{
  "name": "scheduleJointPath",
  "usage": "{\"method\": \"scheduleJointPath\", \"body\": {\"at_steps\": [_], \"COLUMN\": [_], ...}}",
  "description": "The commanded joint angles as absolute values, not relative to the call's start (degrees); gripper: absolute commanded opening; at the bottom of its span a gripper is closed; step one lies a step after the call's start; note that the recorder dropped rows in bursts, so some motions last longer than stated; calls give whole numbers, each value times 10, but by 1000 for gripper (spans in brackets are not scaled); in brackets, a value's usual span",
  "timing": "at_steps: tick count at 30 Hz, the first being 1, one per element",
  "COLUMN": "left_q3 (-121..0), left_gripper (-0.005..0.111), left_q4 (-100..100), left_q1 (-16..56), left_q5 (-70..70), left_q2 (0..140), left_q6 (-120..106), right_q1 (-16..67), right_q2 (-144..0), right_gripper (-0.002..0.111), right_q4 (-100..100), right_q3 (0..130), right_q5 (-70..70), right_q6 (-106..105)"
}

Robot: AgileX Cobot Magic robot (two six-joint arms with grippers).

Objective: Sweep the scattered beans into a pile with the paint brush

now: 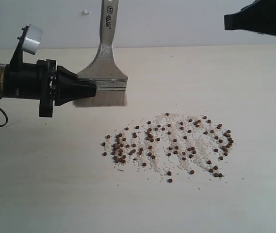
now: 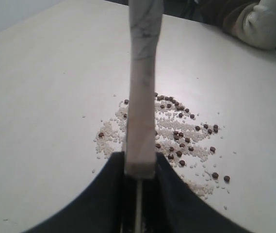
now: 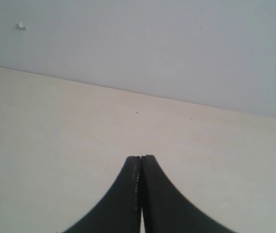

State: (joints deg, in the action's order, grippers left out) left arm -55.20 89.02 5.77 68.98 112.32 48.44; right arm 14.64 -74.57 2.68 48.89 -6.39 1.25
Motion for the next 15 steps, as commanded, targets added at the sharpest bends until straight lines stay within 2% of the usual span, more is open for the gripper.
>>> {"method": "scheduleJointPath", "body": {"at_steps": [1, 9, 15], "left_q3": [-551, -551, -551], "left_gripper": [0, 0, 0], "left_q4": [864, 890, 907], "left_q1": [57, 57, 57], "left_q5": [700, 700, 700], "left_q2": [1117, 1117, 1117], "left_q6": [481, 488, 501], "right_q1": [145, 142, 55], "right_q2": [-747, -776, -793], "right_gripper": [0, 0, 0], "right_q4": [28, 55, 60], "right_q3": [493, 496, 499], "right_q5": [-51, -33, -38], "right_q6": [20, 6, 17]}}
